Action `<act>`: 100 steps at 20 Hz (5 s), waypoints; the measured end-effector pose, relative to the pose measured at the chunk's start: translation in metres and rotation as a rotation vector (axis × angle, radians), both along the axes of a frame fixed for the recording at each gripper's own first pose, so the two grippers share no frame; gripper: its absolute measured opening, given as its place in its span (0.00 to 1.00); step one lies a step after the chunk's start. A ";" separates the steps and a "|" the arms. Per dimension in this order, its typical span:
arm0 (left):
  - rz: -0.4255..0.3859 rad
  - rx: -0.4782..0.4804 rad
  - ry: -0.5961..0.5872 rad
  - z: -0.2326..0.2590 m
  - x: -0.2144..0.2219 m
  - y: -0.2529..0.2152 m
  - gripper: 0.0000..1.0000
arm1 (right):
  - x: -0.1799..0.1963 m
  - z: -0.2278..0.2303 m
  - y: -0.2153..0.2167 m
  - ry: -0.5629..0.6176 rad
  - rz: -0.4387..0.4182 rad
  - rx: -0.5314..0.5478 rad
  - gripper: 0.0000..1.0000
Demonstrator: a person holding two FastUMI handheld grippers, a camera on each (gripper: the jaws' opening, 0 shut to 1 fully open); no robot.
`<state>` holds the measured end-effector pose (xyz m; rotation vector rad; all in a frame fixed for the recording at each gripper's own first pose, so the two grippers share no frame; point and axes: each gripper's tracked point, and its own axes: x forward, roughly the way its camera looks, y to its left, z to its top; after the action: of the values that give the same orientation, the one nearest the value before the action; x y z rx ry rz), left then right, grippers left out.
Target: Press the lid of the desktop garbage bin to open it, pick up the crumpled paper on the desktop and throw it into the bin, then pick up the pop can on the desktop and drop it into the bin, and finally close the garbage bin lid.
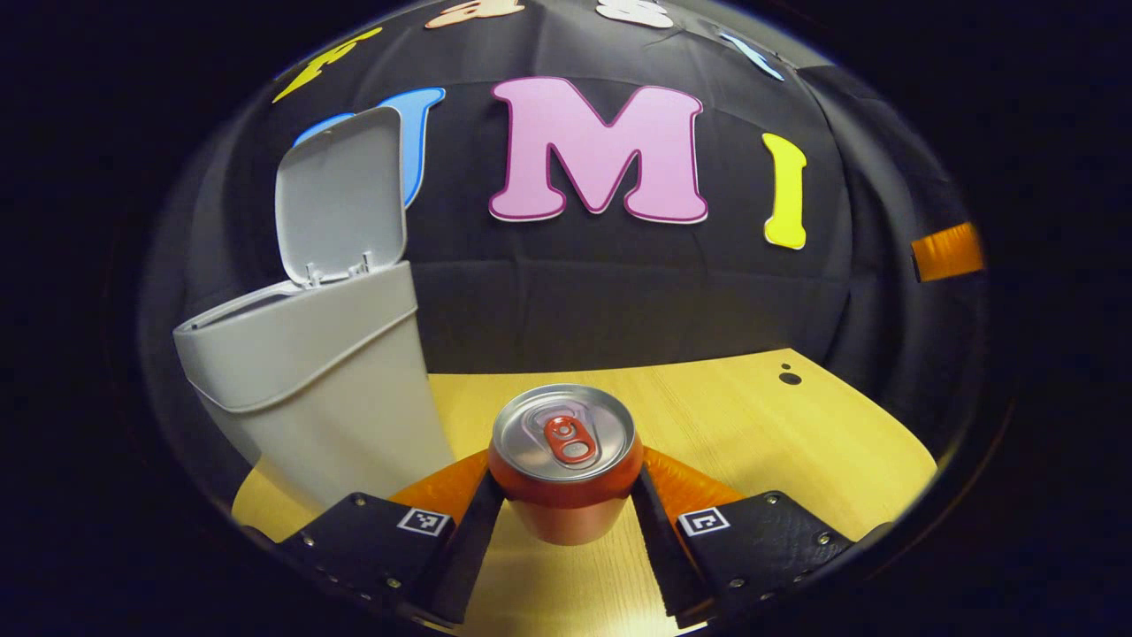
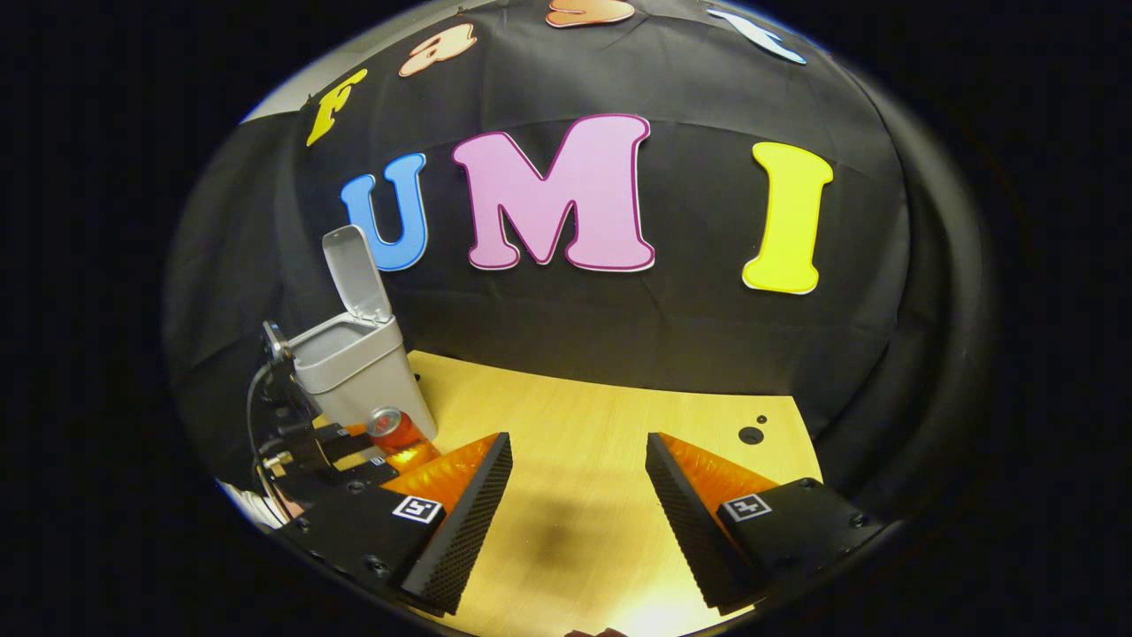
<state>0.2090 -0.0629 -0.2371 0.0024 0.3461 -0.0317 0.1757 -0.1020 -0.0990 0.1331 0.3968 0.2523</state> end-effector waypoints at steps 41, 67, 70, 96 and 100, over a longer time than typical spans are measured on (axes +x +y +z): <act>0.215 -0.009 -0.055 0.096 0.056 0.235 0.83 | -0.095 0.036 0.062 -0.060 -0.031 0.064 0.99; 0.144 -0.040 -0.500 0.326 0.098 0.232 0.83 | -0.089 0.013 0.059 -0.013 -0.052 0.112 0.99; 0.149 -0.060 -0.495 0.345 0.134 0.246 0.83 | -0.087 0.000 0.056 0.014 -0.044 0.133 0.99; 0.034 -0.040 0.061 0.147 0.026 0.231 0.85 | -0.078 0.006 0.057 -0.008 -0.038 0.112 0.99; 0.034 -0.008 0.099 0.130 0.020 0.229 0.85 | -0.076 0.012 0.059 -0.019 -0.035 0.108 0.99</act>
<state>0.2293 0.1663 -0.1072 -0.0128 0.4452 0.0010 0.1000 -0.0434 -0.0874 0.2430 0.3619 0.2401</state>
